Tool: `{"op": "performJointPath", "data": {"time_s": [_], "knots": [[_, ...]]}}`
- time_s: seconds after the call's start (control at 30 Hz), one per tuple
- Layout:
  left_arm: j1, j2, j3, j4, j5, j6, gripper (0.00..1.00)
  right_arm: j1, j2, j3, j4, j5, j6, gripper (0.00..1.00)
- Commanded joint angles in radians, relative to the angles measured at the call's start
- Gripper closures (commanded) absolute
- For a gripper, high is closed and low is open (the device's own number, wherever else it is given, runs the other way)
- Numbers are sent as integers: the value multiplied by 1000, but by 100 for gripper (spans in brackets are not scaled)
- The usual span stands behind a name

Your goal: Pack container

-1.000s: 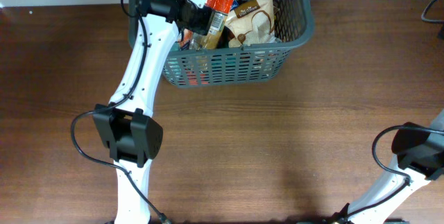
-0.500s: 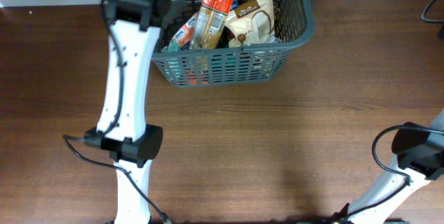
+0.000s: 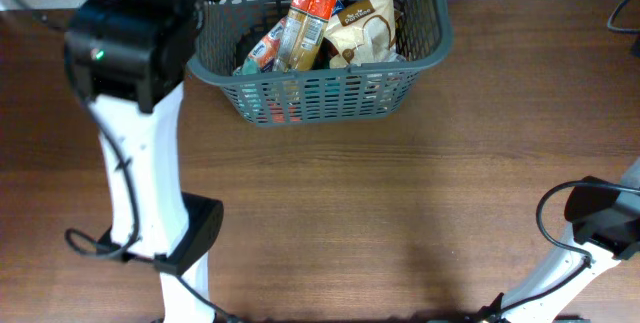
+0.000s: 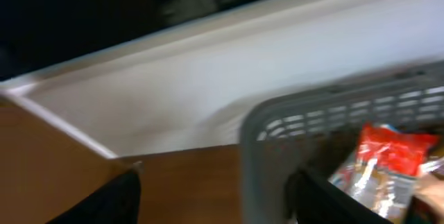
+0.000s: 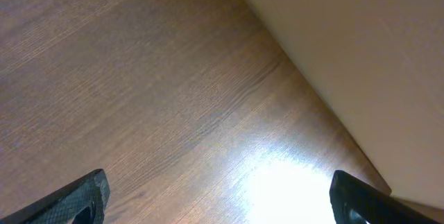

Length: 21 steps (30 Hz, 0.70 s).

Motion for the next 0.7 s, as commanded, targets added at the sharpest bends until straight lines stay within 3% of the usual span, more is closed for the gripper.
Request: {"op": "performJointPath", "data": {"time_s": [0.0,0.37,0.67], "knots": [[6,-106,10,-46,-122,-12,36,1,4,-5,0,15,12,1],[69,-324,-7,-158,-140,-12,36,1,4,-5,0,15,12,1],[206,-409,-295,-140,-266,-24,34,1,4,-5,0,15,12,1]]}}
